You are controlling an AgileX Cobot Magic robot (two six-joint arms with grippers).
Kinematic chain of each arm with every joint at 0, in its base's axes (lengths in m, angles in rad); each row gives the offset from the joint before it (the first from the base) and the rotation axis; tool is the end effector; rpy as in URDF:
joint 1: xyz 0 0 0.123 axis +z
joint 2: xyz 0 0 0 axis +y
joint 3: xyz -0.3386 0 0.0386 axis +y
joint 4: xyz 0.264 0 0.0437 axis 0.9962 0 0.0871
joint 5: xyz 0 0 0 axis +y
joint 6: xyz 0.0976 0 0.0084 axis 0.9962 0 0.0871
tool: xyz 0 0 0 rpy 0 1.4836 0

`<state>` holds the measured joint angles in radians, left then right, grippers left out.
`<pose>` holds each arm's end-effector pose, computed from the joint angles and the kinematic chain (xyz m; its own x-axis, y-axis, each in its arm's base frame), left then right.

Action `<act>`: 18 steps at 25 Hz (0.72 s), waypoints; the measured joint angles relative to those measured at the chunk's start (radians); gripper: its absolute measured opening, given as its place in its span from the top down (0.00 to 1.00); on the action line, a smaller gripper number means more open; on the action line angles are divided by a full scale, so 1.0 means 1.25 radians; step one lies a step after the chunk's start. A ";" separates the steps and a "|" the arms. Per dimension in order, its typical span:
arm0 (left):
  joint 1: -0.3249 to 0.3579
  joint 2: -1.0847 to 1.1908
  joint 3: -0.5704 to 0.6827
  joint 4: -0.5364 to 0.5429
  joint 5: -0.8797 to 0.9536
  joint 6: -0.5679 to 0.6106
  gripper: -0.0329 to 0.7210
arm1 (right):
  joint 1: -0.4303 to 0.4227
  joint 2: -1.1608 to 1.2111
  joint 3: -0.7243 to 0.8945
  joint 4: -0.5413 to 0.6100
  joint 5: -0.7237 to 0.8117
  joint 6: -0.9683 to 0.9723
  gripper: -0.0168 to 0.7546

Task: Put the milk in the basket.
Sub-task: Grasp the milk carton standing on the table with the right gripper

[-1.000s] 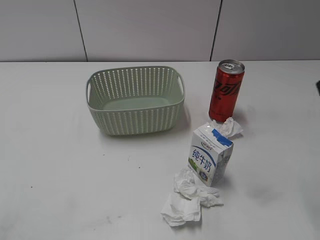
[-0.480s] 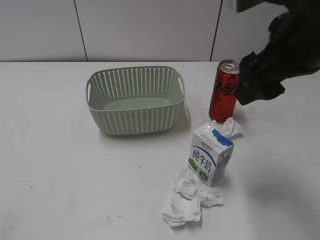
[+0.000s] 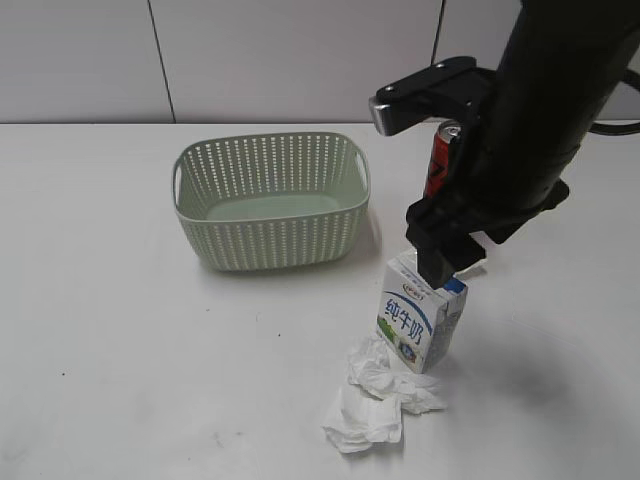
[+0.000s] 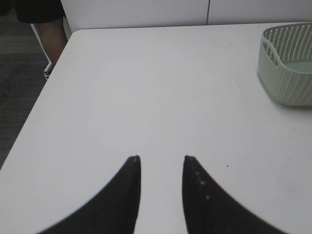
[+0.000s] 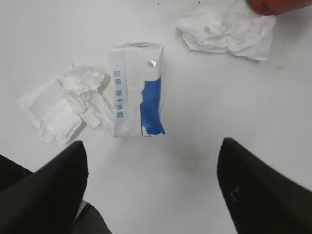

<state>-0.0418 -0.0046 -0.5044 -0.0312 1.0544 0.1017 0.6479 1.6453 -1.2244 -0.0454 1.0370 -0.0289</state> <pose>-0.0418 -0.0009 0.2834 -0.4344 0.1044 -0.8946 0.1039 0.9924 0.0654 0.2749 0.2033 0.2939 -0.7493 -0.6323 -0.1969 -0.6367 0.7696 -0.0486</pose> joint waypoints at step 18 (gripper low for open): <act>0.000 0.000 0.000 0.000 0.000 0.000 0.66 | 0.000 0.192 -0.022 0.029 -0.089 0.001 0.19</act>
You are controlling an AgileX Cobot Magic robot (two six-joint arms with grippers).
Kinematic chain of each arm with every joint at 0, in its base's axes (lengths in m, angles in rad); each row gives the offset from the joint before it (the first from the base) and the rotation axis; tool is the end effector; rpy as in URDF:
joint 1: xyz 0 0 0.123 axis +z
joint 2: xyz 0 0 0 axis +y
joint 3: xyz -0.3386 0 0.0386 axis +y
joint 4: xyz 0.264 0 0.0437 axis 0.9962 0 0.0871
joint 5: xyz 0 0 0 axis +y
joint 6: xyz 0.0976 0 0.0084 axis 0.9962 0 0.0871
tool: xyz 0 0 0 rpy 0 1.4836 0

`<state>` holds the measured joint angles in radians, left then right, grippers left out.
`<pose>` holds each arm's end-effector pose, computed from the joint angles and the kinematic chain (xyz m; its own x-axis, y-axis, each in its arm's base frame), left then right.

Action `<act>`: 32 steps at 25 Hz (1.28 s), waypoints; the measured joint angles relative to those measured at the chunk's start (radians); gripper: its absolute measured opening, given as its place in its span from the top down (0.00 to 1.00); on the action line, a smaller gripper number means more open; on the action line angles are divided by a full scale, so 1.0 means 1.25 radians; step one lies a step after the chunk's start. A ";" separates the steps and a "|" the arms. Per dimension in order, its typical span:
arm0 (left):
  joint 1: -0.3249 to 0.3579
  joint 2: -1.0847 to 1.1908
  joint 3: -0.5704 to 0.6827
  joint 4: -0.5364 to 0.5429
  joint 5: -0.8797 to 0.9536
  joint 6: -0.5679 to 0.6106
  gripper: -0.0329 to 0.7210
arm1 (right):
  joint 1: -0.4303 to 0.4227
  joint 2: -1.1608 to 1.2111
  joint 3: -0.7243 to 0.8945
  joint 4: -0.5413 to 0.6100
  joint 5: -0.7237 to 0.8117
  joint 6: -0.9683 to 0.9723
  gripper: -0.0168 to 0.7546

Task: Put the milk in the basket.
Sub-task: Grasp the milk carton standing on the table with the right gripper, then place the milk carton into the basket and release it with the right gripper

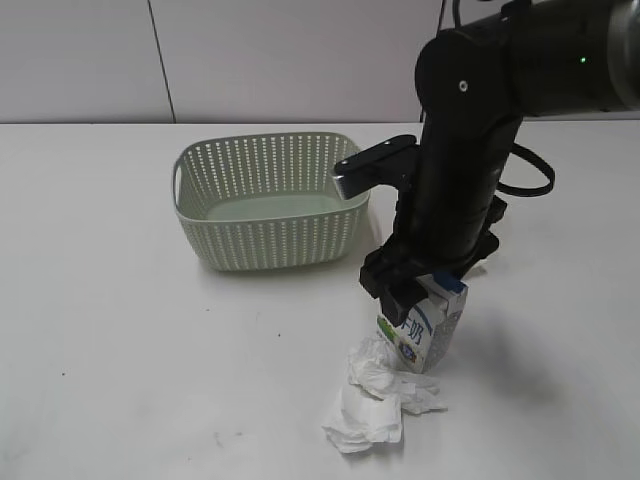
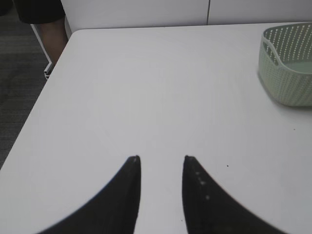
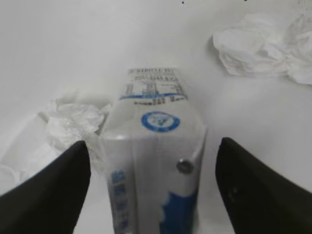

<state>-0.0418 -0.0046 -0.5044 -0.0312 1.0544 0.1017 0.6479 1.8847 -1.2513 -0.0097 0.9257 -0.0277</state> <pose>-0.0418 -0.0009 0.2834 -0.4344 0.1044 -0.8946 0.1039 0.9924 0.0654 0.3110 0.2344 0.2146 -0.7728 -0.6270 -0.0984 -0.6291 0.7772 -0.0110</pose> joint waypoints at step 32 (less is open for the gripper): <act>0.000 0.000 0.000 0.000 0.000 0.000 0.66 | 0.000 0.017 -0.372 0.008 0.224 -0.030 0.57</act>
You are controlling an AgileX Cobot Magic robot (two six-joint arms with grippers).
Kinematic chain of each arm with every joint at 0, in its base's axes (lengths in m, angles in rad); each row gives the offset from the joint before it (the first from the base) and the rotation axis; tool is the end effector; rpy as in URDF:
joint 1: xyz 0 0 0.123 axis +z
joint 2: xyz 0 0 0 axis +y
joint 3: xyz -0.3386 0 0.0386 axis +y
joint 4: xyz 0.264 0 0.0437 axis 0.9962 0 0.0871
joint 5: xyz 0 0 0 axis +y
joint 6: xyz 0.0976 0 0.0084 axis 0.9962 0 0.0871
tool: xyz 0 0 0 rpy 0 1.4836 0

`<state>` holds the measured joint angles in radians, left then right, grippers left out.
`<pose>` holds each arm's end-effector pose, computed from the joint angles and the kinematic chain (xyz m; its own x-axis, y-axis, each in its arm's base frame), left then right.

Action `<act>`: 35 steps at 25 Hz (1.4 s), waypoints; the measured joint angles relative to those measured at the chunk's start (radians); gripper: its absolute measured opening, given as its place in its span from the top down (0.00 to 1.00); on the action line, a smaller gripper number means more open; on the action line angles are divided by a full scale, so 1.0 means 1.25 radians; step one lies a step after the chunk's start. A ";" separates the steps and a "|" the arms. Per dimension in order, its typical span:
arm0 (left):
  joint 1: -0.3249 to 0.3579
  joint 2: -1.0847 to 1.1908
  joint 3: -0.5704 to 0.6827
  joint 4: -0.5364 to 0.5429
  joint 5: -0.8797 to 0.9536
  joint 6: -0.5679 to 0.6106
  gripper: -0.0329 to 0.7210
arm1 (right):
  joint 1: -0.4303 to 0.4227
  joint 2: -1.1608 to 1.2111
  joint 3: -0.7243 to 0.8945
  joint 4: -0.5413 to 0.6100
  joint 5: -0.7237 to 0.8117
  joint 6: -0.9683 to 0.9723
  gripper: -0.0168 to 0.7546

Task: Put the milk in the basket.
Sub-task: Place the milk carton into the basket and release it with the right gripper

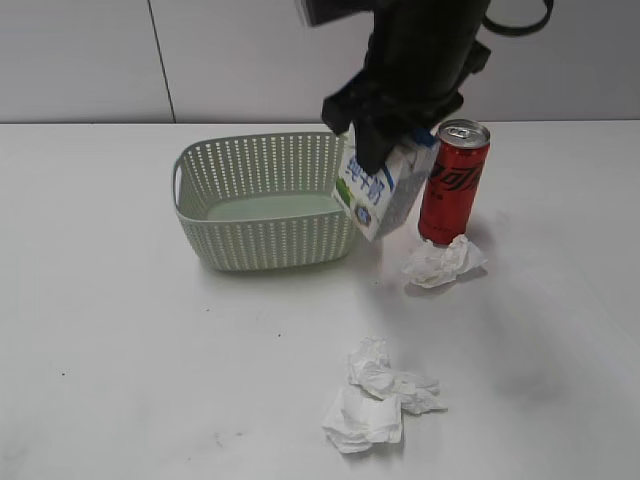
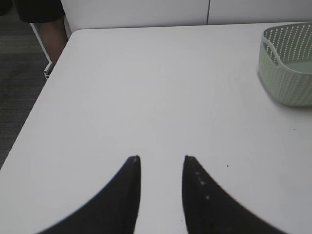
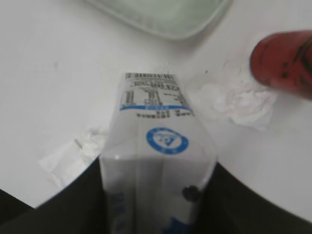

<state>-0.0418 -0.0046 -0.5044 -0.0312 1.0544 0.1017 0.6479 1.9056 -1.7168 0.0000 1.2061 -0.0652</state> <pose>-0.0418 -0.0009 0.2834 -0.4344 0.1044 -0.8946 0.1039 0.9924 0.0654 0.3513 0.2659 0.3289 -0.7290 -0.6335 -0.2595 -0.6524 0.7577 -0.0169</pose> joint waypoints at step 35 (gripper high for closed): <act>0.000 0.000 0.000 0.000 0.000 0.000 0.66 | 0.000 0.296 -0.198 0.000 -0.185 -0.020 0.57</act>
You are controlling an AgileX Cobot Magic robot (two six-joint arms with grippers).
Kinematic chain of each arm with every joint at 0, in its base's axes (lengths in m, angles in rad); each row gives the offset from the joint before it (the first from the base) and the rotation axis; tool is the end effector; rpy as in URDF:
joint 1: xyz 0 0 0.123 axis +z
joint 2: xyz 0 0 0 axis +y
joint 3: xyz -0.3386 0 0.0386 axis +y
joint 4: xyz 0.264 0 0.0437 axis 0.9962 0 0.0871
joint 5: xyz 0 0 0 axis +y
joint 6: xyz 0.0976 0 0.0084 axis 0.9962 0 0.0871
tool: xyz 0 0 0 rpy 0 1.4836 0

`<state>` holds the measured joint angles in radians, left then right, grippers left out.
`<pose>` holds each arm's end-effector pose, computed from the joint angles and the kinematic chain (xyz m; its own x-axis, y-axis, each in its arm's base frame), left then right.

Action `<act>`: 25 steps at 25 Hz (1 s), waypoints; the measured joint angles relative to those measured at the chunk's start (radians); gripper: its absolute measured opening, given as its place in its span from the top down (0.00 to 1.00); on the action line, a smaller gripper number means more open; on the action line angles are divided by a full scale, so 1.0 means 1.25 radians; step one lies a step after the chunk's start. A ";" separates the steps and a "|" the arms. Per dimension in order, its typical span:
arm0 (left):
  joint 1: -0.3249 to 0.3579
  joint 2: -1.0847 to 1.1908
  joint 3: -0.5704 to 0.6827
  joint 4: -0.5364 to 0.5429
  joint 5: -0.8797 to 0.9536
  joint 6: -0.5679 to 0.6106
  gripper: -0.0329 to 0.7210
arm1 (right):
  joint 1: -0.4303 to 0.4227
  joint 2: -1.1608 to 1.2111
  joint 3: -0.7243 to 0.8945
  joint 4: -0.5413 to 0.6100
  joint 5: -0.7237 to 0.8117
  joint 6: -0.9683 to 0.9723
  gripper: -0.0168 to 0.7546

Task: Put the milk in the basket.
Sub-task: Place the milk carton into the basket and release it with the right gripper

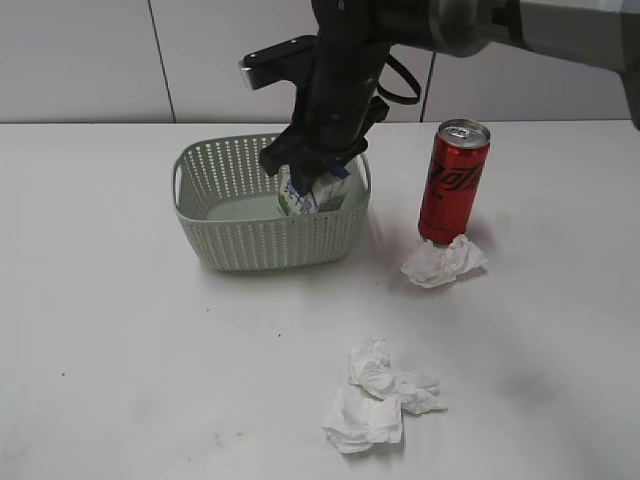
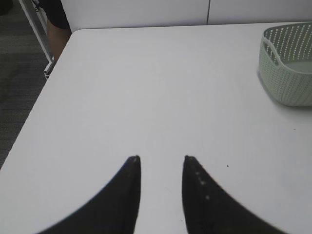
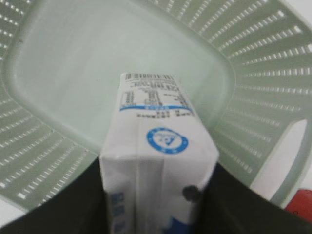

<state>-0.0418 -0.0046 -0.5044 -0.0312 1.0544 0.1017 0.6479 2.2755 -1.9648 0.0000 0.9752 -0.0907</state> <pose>-0.0418 -0.0009 0.2834 -0.4344 0.1044 -0.8946 0.1039 0.9924 0.0654 0.4377 0.3313 0.2255 -0.6851 -0.6321 -0.3621 -0.6683 0.7432 -0.0329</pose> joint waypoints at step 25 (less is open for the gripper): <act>0.000 0.000 0.000 0.000 0.000 0.000 0.66 | 0.000 -0.064 -0.140 -0.046 0.104 0.003 0.12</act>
<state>-0.0418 -0.0046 -0.5044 -0.0312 1.0544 0.1017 0.6479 2.1959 -2.1401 -0.0572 1.1055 -0.0869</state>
